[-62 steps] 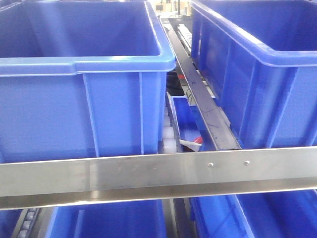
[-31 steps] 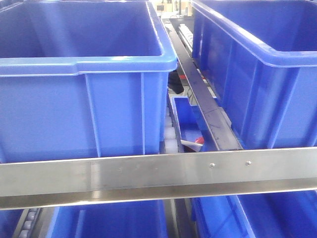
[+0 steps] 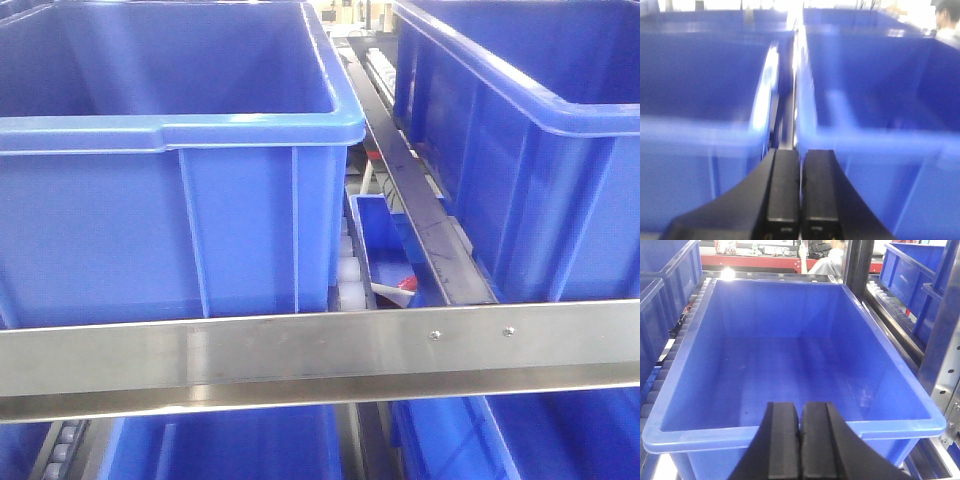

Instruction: Pick and sort blue part to right shelf

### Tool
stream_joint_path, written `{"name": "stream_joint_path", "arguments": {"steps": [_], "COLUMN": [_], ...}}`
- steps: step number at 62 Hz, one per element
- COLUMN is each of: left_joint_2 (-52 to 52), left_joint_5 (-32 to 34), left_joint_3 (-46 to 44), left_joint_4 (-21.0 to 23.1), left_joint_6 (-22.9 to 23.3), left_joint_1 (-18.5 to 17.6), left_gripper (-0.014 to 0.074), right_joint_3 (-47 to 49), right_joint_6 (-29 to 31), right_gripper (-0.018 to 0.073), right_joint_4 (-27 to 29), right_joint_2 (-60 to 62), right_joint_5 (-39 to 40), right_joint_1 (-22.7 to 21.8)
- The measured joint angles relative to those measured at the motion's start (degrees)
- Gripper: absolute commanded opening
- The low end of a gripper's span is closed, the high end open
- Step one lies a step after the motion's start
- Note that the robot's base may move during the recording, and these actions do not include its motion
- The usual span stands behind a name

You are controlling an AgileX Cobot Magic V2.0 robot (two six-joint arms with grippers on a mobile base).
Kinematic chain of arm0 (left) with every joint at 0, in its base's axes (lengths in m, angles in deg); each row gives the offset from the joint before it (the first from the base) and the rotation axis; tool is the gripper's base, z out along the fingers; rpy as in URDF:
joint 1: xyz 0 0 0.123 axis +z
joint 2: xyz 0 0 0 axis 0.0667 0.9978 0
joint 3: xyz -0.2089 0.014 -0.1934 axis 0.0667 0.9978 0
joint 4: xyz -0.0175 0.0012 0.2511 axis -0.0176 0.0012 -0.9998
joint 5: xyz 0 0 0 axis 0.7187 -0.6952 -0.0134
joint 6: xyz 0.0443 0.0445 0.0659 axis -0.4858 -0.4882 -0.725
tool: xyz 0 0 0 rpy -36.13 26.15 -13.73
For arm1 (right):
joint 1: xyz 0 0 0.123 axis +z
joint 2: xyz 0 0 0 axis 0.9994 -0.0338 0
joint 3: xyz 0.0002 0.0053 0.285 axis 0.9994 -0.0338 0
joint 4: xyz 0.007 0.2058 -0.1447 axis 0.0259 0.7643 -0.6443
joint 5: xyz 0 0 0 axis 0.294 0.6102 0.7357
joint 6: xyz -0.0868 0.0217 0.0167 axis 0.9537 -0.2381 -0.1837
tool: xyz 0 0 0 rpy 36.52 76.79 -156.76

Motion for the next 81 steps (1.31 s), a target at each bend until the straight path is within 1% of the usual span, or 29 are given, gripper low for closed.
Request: {"name": "stream_joint_path", "arguments": {"steps": [5, 9, 20, 62, 69, 73, 76, 81], "left_joint_2": [0.0, 0.0, 0.0, 0.0, 0.0, 0.0, 0.0, 0.0], "left_joint_5": [1.2, 4.3, 6.6, 6.6, 6.6, 6.6, 6.6, 6.6], "left_joint_3": [2.0, 1.9, 1.9, 1.9, 1.9, 1.9, 1.9, 1.9], "left_joint_4": [0.8, 0.9, 1.1, 1.1, 1.1, 1.1, 1.1, 1.1], "left_joint_6": [0.0, 0.0, 0.0, -0.2, -0.2, -0.2, -0.2, -0.2], "left_joint_1": [0.7, 0.8, 0.9, 0.9, 0.9, 0.9, 0.9, 0.9], "left_gripper": [0.0125, 0.0125, 0.0125, 0.0125, 0.0125, 0.0125, 0.0125, 0.0125], "right_joint_3": [0.0, 0.0, 0.0, -0.1, -1.2, -2.5, -3.9, -7.1], "right_joint_6": [0.0, 0.0, 0.0, 0.0, 0.0, 0.2, 1.7, 8.0], "right_gripper": [0.0034, 0.0034, 0.0034, 0.0034, 0.0034, 0.0034, 0.0034, 0.0034], "right_joint_4": [0.0, 0.0, 0.0, 0.0, 0.0, 1.7, 4.4, 10.5], "right_joint_2": [0.1, 0.1, 0.1, 0.1, 0.1, 0.1, 0.1, 0.1], "right_joint_5": [0.0, 0.0, 0.0, 0.0, 1.6, 3.2, 4.6, 6.3], "right_joint_1": [0.0, 0.0, 0.0, 0.0, 0.0, 0.0, 0.0, 0.0]}}
